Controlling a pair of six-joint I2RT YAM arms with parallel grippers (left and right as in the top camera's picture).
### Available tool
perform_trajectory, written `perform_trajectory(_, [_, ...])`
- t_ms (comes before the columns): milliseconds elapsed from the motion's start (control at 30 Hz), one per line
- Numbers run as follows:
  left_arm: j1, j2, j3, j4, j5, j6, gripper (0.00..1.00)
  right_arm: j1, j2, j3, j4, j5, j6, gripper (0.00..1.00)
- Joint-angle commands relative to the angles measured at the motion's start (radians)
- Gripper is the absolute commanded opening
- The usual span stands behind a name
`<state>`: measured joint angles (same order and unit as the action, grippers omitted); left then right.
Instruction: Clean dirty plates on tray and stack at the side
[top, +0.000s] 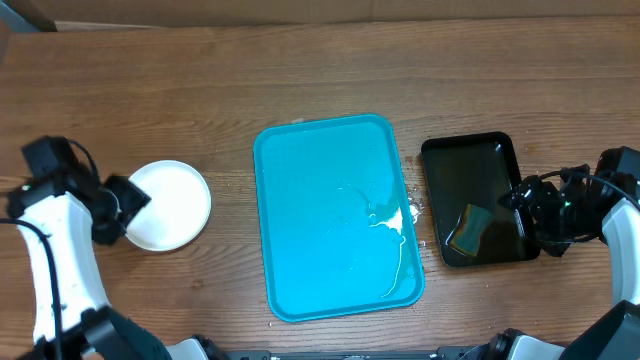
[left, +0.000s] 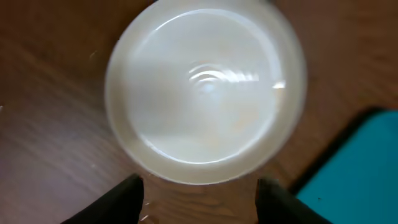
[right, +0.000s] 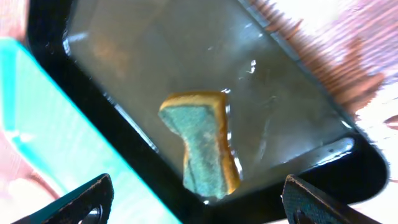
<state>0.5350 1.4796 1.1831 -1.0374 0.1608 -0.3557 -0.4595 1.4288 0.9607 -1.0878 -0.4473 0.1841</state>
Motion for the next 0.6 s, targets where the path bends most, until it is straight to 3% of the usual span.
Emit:
perform_trajectory(0, [-0.051, -0.114, 0.137, -0.058, 0.256, 0.220, 0.62, -0.005, -0.088, 0.063, -0.040, -0.118, -0.101, 0.89])
perform_trajectory(100, [-0.116, -0.212, 0.204, -0.124, 0.270, 0.259, 0.63, 0.006, -0.193, 0.131, -0.101, -0.188, -0.179, 0.99])
perform_trajectory(267, [-0.187, -0.422, 0.233, -0.196, 0.229, 0.274, 0.70, 0.101, -0.435, 0.231, -0.180, -0.286, -0.318, 1.00])
perform_trajectory(333, [-0.190, -0.500, 0.233, -0.218, 0.229, 0.274, 0.93, 0.151, -0.534, 0.248, -0.174, -0.314, -0.320, 1.00])
perform_trajectory(367, [-0.190, -0.542, 0.233, -0.229, 0.229, 0.274, 1.00, 0.173, -0.577, 0.252, -0.167, -0.330, -0.319, 1.00])
perform_trajectory(567, [-0.190, -0.717, 0.233, -0.294, 0.220, 0.274, 1.00, 0.263, -0.792, 0.253, -0.125, -0.365, -0.308, 1.00])
